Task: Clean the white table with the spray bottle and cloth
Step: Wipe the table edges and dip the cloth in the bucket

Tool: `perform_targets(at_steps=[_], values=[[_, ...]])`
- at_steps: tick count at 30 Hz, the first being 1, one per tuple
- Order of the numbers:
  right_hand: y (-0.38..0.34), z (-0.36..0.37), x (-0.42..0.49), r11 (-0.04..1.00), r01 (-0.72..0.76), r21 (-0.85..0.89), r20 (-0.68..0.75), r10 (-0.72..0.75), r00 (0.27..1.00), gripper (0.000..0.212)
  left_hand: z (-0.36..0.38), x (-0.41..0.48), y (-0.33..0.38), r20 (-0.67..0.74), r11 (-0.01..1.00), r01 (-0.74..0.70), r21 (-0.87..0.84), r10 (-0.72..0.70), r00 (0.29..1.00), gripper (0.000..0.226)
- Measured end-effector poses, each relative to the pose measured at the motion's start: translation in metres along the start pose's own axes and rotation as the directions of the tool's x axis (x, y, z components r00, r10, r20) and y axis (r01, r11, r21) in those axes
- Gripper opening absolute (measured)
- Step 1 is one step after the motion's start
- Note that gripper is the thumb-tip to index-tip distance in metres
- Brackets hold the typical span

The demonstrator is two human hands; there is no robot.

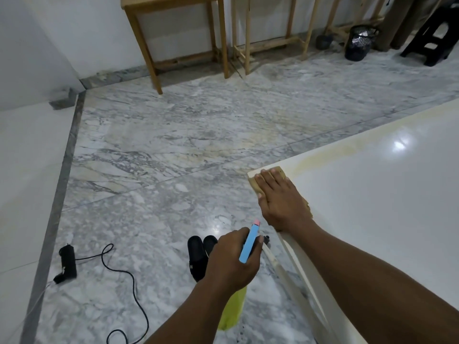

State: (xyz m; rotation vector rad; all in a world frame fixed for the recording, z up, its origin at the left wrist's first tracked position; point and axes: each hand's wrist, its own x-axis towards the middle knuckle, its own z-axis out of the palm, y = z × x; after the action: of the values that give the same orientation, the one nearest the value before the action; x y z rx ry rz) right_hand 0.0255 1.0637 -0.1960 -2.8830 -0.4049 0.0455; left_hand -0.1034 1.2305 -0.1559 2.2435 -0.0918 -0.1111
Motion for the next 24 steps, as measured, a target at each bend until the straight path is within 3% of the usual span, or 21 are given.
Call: perform_targets(at_steps=[14,24], values=[[0.014,-0.002,-0.141,1.000,-0.009,-0.024,-0.002,0.009,1.000,0.064,0.054,-0.099,0.022,0.018,0.998,0.006,0.068,-0.007,1.000,0.036],[0.028,-0.009,-0.322,1.000,-0.022,-0.021,-0.030,0.022,0.999,0.061,0.108,-0.235,0.066,0.044,0.998,0.043,0.038,-0.045,0.998,0.038]])
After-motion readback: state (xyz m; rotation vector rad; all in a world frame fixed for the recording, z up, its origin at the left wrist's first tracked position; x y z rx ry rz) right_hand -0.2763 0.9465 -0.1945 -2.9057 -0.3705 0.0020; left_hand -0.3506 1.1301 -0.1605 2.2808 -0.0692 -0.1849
